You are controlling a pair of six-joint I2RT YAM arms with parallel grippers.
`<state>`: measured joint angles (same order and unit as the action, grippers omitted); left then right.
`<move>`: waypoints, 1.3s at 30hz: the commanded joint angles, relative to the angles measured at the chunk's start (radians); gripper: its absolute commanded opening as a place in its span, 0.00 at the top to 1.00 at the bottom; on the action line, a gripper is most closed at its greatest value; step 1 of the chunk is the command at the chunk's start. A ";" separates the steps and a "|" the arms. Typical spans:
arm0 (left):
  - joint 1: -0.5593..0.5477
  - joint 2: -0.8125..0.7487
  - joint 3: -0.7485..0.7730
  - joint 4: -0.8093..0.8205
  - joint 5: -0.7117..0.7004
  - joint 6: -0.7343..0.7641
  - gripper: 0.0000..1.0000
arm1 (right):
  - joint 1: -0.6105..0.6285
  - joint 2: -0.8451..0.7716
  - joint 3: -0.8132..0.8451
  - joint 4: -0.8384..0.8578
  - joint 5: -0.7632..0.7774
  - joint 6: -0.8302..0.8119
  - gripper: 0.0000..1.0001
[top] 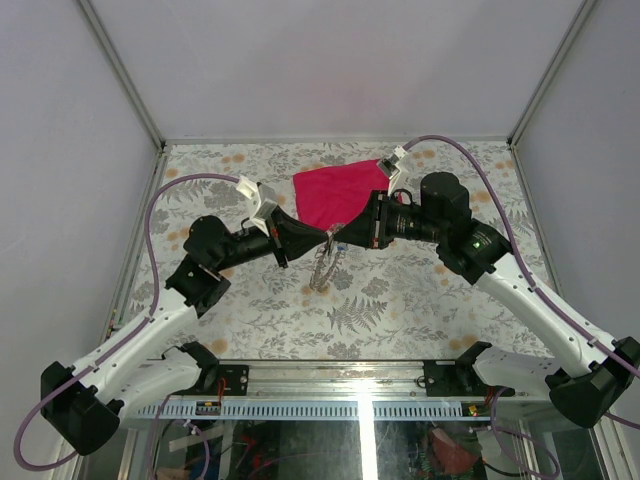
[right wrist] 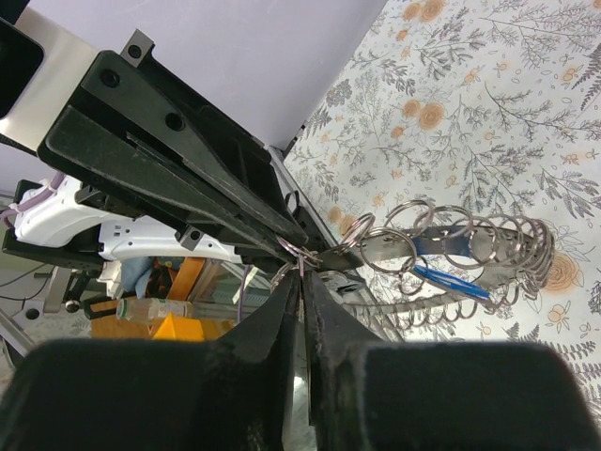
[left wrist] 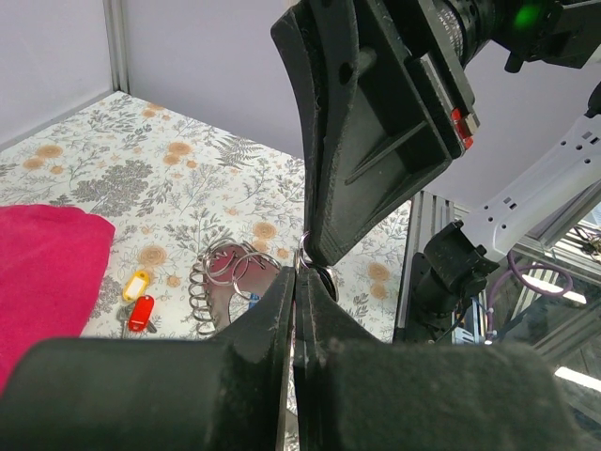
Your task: Put the keys on the keyring
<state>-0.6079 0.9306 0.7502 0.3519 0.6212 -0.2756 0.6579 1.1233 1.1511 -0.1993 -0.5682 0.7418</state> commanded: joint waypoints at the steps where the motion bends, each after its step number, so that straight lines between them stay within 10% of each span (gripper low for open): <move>1: 0.003 -0.027 0.018 0.093 -0.012 0.004 1.00 | -0.004 -0.010 0.003 0.051 -0.002 0.007 0.92; 29: 0.003 -0.044 0.000 0.128 0.011 0.003 1.00 | -0.004 0.030 -0.015 0.003 -0.012 0.022 1.00; 39: 0.003 -0.045 -0.001 0.127 0.015 0.004 1.00 | -0.004 0.021 -0.012 0.016 -0.016 0.006 0.83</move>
<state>-0.6079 0.9096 0.7418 0.3531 0.6224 -0.2752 0.6579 1.1481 1.1336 -0.2100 -0.5781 0.7704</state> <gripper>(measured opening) 0.011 0.116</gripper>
